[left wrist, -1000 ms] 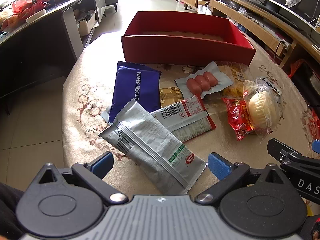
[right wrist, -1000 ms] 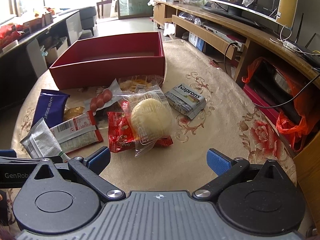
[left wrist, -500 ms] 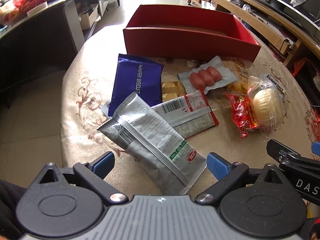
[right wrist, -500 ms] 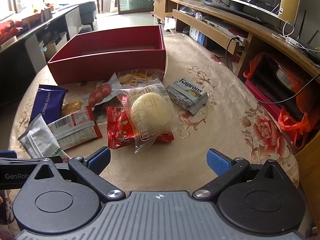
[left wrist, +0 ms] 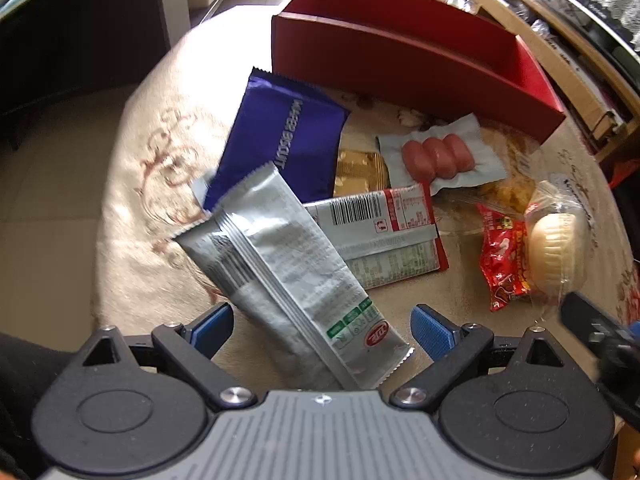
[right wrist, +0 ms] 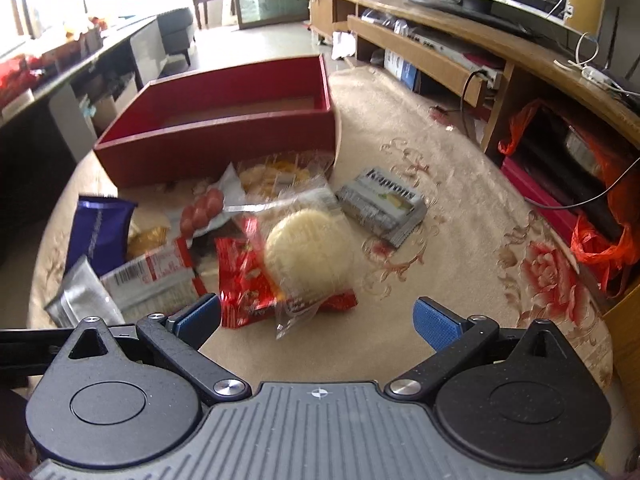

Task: Organize snacks
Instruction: 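Grasp the silver snack pouch with the left tool while the right tool grasps the wrapped bun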

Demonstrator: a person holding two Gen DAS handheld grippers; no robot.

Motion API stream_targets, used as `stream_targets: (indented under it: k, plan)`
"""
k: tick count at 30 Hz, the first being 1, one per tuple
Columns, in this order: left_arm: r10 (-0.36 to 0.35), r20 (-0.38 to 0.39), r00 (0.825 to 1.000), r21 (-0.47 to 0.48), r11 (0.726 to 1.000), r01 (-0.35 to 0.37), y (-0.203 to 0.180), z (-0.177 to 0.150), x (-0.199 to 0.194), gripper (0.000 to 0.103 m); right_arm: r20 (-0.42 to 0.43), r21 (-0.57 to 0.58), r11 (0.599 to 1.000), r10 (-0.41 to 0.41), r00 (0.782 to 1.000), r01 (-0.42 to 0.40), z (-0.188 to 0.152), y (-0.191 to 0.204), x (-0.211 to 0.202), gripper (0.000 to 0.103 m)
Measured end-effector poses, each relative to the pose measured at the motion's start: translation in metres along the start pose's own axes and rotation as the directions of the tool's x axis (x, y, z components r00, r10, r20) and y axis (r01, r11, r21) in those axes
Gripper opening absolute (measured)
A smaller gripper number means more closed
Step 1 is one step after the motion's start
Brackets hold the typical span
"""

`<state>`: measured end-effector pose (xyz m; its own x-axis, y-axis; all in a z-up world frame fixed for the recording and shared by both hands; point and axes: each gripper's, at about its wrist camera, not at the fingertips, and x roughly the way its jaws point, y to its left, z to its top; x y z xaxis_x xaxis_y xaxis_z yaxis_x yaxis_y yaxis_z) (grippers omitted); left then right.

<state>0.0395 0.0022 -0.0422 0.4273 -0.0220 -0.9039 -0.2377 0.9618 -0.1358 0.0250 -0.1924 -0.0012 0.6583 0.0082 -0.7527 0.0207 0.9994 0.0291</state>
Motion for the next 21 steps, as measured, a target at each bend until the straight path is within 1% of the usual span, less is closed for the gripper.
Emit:
stream_targets:
  k: [2, 5, 7, 8, 10, 12, 15, 17, 19, 21]
  plan:
    - [0.014, -0.023, 1.0, -0.02, 1.0, -0.014, -0.003, 0.001, 0.009, 0.092, 0.015, 0.003, 1.0, -0.004, 1.0, 0.004, 0.002, -0.003, -0.003, 0.103]
    - [0.05, -0.012, 0.999, 0.003, 0.999, -0.05, -0.009, -0.001, 0.013, 0.092, 0.019, 0.02, 1.0, 0.007, 1.0, -0.007, 0.005, -0.009, -0.005, 0.103]
    - [0.046, -0.005, 0.999, 0.018, 0.999, -0.046, -0.009, -0.002, 0.013, 0.091, 0.017, 0.031, 0.999, 0.02, 1.0, -0.021, 0.007, -0.012, -0.005, 0.103]
    - [0.042, -0.004, 0.999, 0.034, 0.999, -0.042, -0.008, -0.003, 0.012, 0.089, 0.018, 0.037, 0.999, 0.027, 0.999, -0.028, 0.008, -0.013, -0.005, 0.103]
    - [0.038, -0.001, 0.999, 0.089, 0.995, -0.038, -0.008, -0.006, 0.009, 0.082, 0.029, 0.048, 0.998, 0.031, 0.999, -0.033, 0.011, -0.017, -0.008, 0.103]
    - [0.03, 0.002, 1.0, 0.161, 0.986, -0.03, -0.007, -0.013, 0.004, 0.073, 0.036, 0.056, 0.998, 0.034, 0.999, -0.036, 0.012, -0.021, -0.01, 0.103]
    - [0.012, -0.02, 1.0, 0.25, 0.968, -0.007, 0.003, -0.023, -0.003, 0.07, 0.034, 0.074, 0.997, 0.03, 0.999, -0.033, 0.013, -0.027, -0.011, 0.103]
    - [-0.01, -0.04, 0.999, 0.266, 0.964, 0.02, 0.011, -0.028, -0.006, 0.07, 0.021, 0.083, 0.996, 0.04, 0.999, -0.042, 0.011, -0.028, -0.009, 0.103]
    - [-0.035, -0.047, 0.998, 0.251, 0.967, 0.045, 0.017, -0.025, -0.009, 0.07, 0.009, 0.078, 0.996, 0.042, 0.999, -0.043, 0.011, -0.027, -0.006, 0.103]
    - [-0.046, -0.044, 0.998, 0.209, 0.976, 0.055, 0.019, -0.019, -0.007, 0.078, 0.0, 0.069, 0.997, 0.044, 0.999, -0.044, 0.011, -0.023, -0.003, 0.103]
